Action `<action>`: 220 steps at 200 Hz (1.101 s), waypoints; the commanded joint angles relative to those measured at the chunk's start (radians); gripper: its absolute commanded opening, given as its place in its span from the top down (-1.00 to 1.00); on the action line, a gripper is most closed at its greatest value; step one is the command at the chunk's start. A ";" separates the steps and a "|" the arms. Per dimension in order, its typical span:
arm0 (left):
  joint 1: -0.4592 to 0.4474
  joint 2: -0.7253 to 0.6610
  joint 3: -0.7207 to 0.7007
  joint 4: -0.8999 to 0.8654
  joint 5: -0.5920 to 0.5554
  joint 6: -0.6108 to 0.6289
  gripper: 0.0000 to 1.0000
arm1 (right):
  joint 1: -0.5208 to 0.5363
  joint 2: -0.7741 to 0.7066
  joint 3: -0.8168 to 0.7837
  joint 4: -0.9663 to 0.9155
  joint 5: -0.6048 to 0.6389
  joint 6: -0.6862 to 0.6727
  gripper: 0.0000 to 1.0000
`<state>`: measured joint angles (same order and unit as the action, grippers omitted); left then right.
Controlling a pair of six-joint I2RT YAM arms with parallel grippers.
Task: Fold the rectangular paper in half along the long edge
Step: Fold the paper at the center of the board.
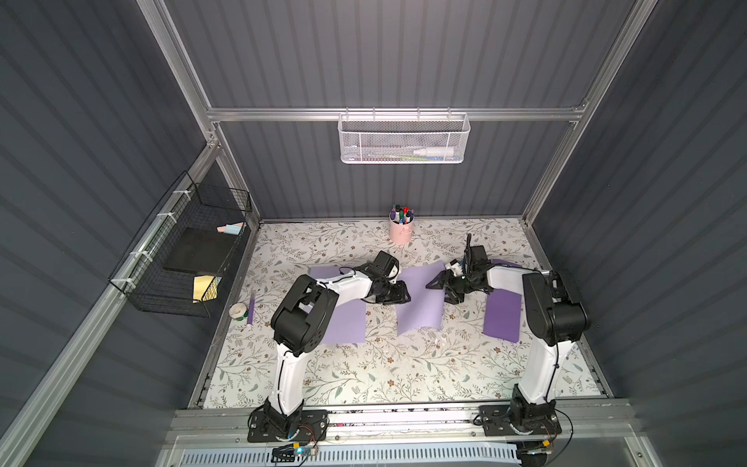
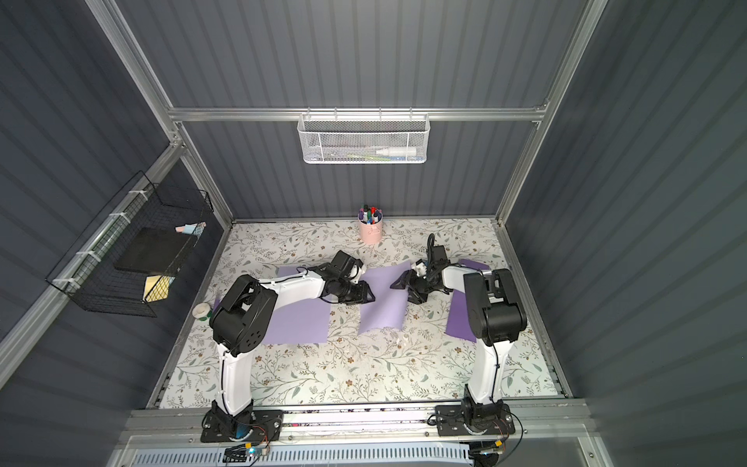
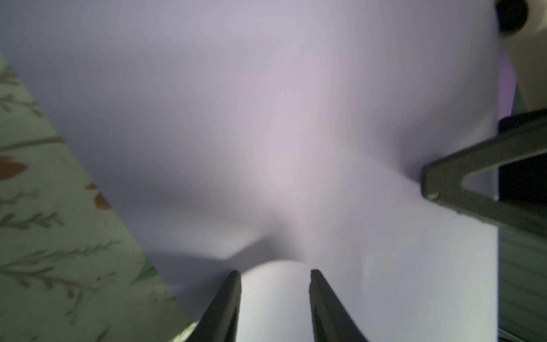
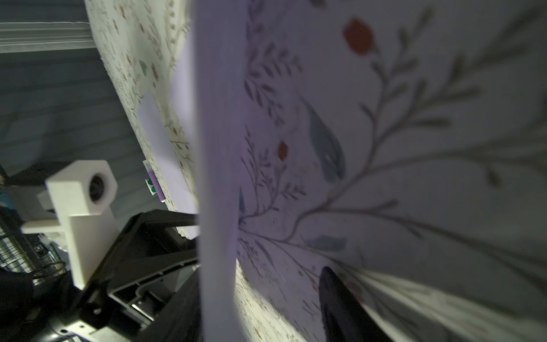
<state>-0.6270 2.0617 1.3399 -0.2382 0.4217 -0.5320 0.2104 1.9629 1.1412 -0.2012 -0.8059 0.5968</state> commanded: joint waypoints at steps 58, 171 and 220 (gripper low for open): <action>-0.016 0.106 -0.071 -0.193 -0.054 0.020 0.15 | 0.004 -0.018 0.080 0.019 -0.078 -0.015 -0.12; -0.016 0.115 -0.068 -0.194 -0.050 0.021 0.15 | 0.004 -0.230 -0.135 -0.190 0.163 -0.128 0.39; -0.017 0.112 -0.068 -0.194 -0.054 0.021 0.15 | 0.004 -0.246 -0.134 -0.247 0.287 -0.151 0.63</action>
<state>-0.6270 2.0624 1.3399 -0.2382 0.4225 -0.5297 0.2104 1.7416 1.0073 -0.3958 -0.6014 0.4717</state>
